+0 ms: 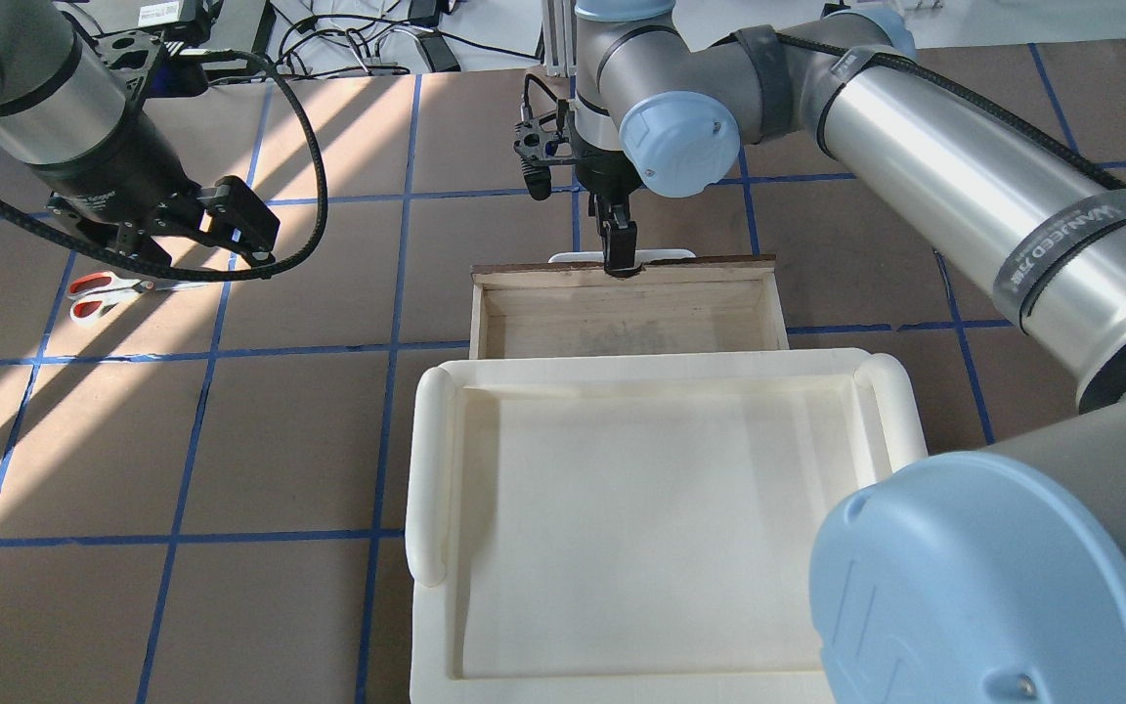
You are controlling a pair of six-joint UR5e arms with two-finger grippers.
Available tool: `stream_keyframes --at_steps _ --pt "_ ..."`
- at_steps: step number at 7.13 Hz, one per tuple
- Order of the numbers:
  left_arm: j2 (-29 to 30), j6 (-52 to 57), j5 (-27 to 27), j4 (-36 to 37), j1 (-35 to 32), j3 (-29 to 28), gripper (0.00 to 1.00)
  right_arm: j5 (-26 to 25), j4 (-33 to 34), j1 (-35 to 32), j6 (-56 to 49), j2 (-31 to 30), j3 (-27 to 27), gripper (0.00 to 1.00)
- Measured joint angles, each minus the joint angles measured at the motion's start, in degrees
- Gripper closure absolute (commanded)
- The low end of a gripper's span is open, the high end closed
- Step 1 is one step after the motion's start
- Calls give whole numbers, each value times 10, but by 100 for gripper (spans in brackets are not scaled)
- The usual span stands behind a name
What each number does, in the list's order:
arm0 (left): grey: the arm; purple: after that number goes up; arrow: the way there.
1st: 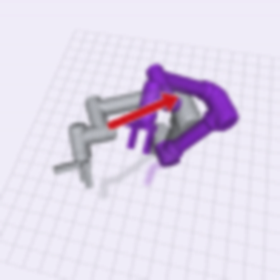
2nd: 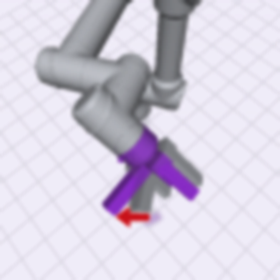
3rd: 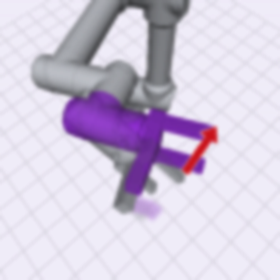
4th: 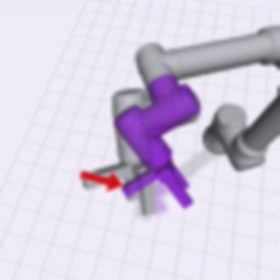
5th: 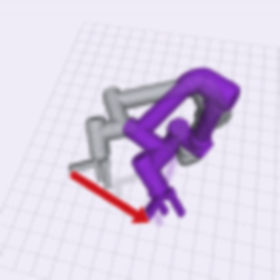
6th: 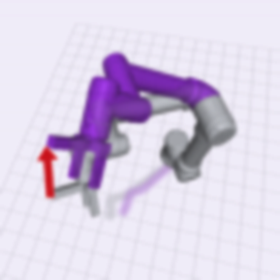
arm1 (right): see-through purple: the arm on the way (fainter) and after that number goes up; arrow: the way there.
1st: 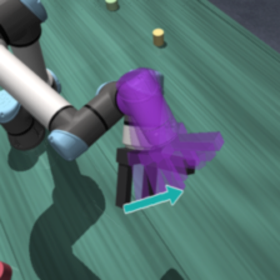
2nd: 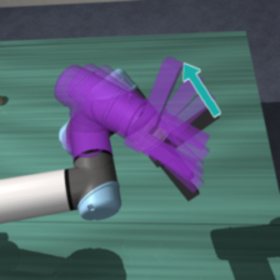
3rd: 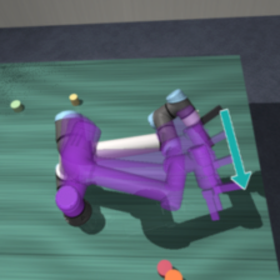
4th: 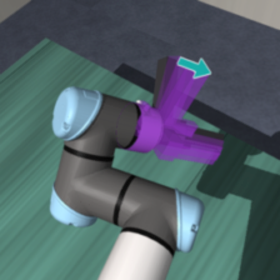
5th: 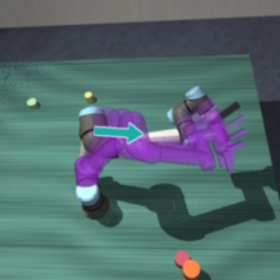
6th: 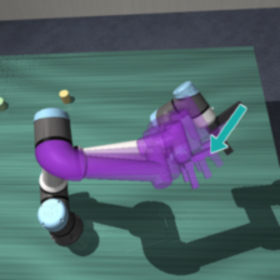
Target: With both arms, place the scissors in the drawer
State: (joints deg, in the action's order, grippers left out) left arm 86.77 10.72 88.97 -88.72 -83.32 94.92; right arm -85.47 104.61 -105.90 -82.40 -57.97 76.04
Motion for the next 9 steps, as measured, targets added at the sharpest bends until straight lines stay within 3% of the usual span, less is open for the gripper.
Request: stream_keyframes --at_steps 3,6,9 --pt "9 23 -2 6 5 0 0 -9 0 7 38 -39 -1 0" --pt "29 209 -1 27 30 -1 0 -36 -68 32 193 -132 9 0" --pt "71 392 -2 62 92 -1 0 -41 -140 65 364 -254 76 0"
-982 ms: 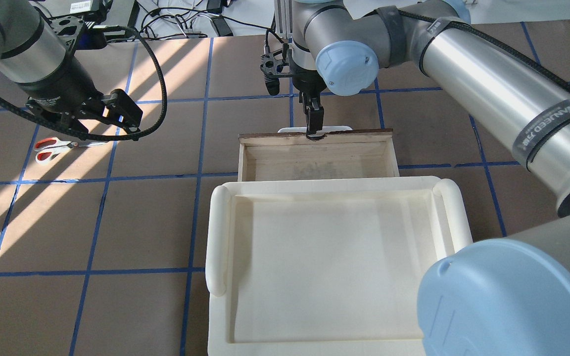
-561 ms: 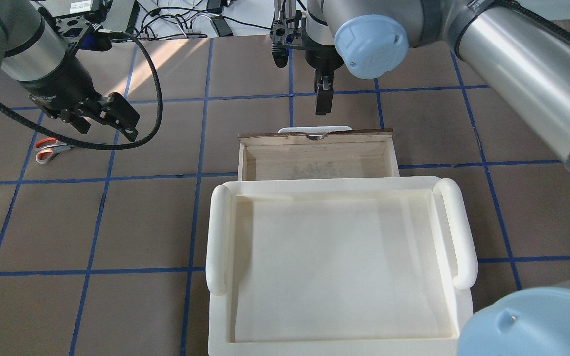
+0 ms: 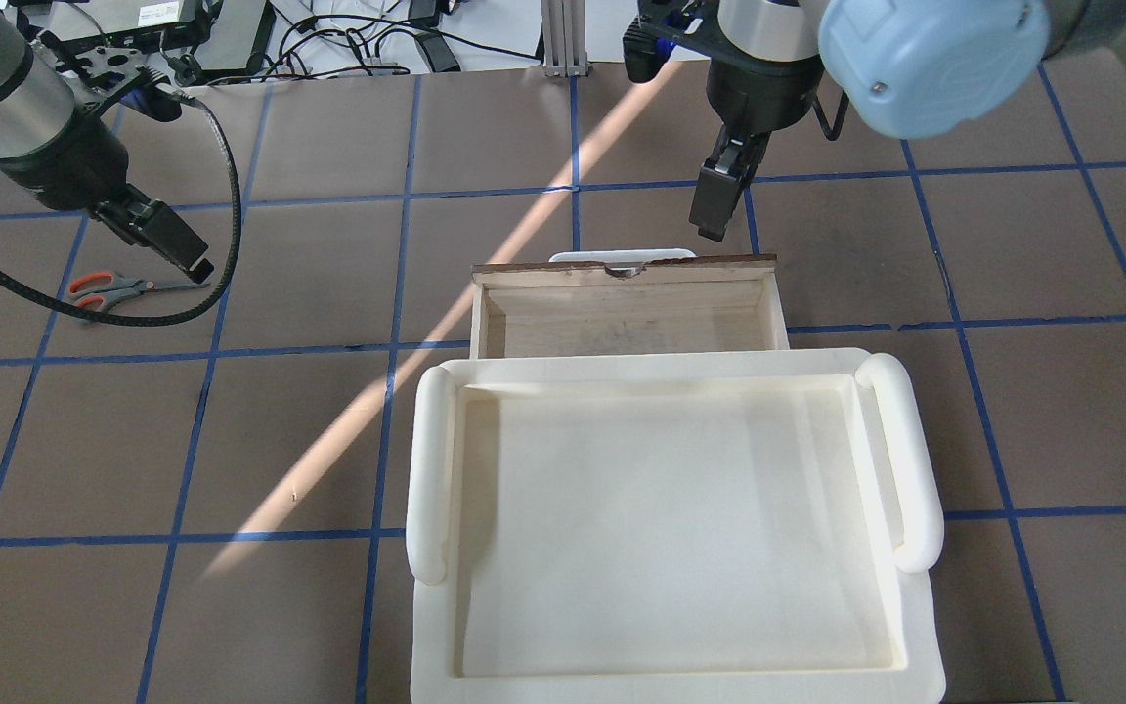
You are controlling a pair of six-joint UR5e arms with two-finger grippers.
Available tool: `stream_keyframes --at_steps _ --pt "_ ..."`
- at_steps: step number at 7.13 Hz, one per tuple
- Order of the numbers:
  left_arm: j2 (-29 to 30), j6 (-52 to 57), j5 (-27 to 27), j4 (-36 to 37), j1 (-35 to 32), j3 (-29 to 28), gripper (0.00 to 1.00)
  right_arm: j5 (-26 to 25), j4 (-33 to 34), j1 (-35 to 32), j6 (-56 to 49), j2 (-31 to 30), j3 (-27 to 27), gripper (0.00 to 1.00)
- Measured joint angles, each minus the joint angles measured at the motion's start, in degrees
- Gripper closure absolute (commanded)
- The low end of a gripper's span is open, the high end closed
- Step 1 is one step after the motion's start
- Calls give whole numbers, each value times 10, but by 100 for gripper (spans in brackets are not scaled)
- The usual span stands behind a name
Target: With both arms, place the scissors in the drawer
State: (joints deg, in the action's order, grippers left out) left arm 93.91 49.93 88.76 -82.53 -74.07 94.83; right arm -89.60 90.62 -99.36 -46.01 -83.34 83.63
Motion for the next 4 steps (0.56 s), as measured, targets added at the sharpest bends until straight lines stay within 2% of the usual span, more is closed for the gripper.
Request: stream_keyframes --at_steps 2,4 --pt "26 82 0 21 24 0 0 -1 -31 11 167 -68 38 0" --pt "52 159 -2 25 63 0 0 -2 -79 14 325 -113 48 0"
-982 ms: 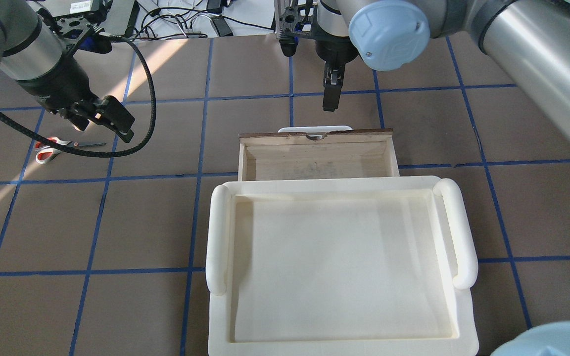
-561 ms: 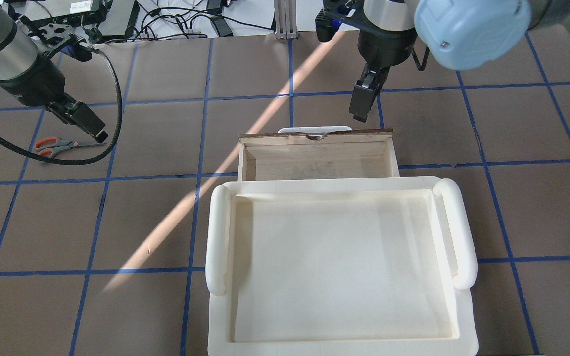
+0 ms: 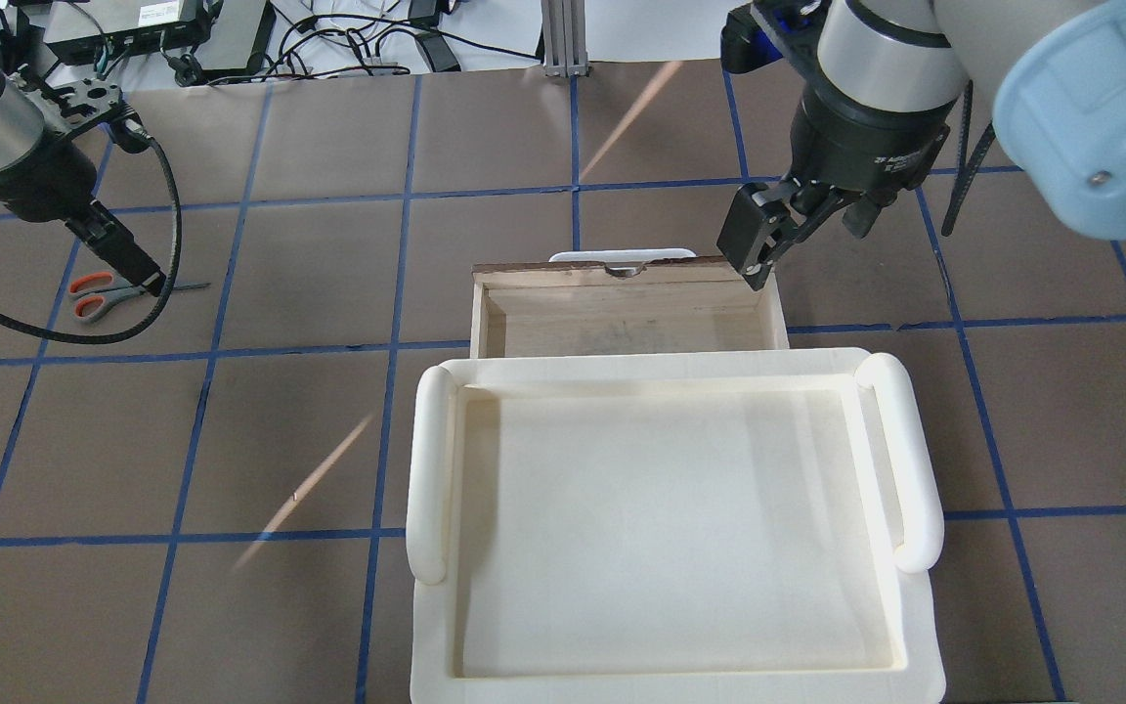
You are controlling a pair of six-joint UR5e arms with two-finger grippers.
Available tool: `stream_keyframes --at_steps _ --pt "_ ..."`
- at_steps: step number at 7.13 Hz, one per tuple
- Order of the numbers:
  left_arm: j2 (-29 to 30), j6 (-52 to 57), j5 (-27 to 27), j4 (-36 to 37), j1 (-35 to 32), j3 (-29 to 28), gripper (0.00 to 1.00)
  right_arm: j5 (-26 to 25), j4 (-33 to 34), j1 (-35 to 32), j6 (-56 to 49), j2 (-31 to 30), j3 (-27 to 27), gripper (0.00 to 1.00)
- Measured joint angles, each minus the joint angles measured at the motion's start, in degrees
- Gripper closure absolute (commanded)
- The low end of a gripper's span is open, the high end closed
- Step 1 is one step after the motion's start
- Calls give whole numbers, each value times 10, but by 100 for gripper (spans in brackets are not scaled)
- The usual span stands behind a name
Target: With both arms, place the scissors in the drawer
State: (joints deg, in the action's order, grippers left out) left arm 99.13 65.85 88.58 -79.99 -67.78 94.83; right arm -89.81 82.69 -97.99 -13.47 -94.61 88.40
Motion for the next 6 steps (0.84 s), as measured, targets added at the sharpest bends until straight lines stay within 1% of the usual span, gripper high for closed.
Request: stream_keyframes --at_steps 2,4,6 --pt "23 50 -15 17 33 0 0 -7 -33 1 59 -27 2 0" --pt "43 103 -18 46 41 -2 0 -50 -42 1 111 -49 3 0" --pt "60 144 -17 65 44 -7 0 -61 -40 1 144 -53 3 0"
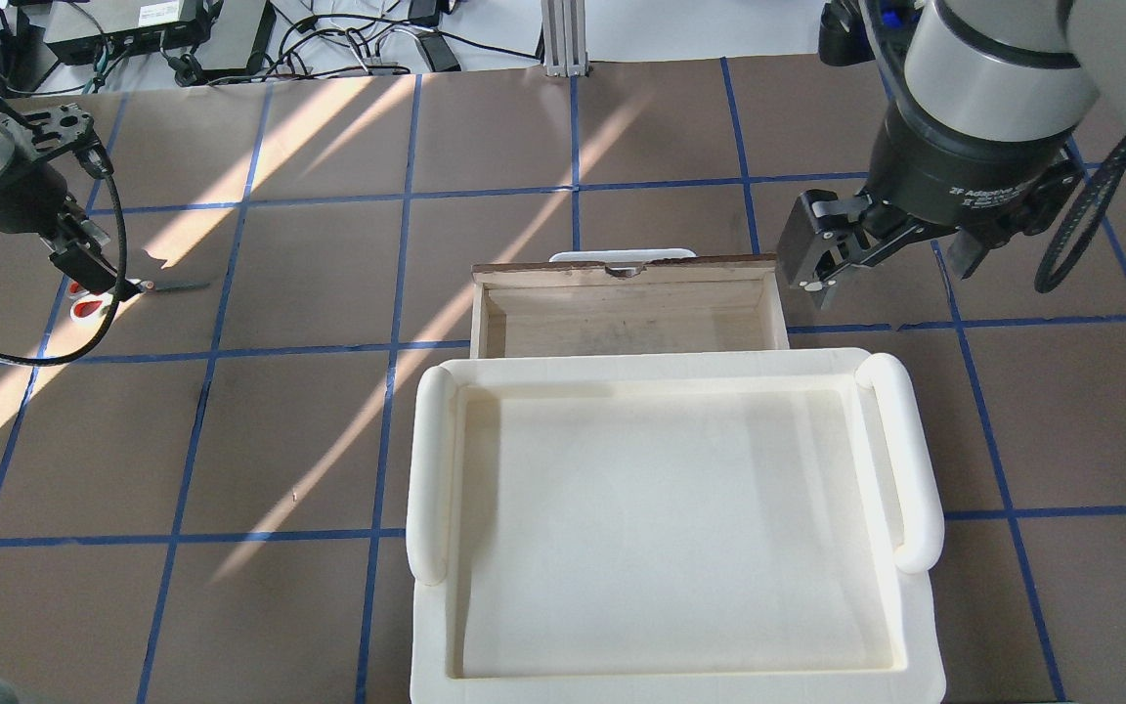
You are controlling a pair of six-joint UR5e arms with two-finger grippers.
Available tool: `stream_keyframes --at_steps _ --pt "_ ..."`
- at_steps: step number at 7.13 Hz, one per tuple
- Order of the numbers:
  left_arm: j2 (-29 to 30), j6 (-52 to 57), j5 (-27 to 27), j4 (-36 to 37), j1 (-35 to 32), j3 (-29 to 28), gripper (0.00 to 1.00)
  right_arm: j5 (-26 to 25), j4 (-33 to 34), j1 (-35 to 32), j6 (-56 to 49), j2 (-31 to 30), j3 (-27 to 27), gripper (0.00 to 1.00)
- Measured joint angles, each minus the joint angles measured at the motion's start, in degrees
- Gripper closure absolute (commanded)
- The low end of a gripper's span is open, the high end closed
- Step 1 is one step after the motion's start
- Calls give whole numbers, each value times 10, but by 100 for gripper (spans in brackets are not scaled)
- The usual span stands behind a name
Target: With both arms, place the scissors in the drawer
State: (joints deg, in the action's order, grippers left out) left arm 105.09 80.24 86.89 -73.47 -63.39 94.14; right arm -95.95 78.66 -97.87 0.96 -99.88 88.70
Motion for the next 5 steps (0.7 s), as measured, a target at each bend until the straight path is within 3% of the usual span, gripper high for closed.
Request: stream_keyframes --at_steps 5 --pt "35 104 7 45 20 -4 0 75 53 13 55 22 -1 0"
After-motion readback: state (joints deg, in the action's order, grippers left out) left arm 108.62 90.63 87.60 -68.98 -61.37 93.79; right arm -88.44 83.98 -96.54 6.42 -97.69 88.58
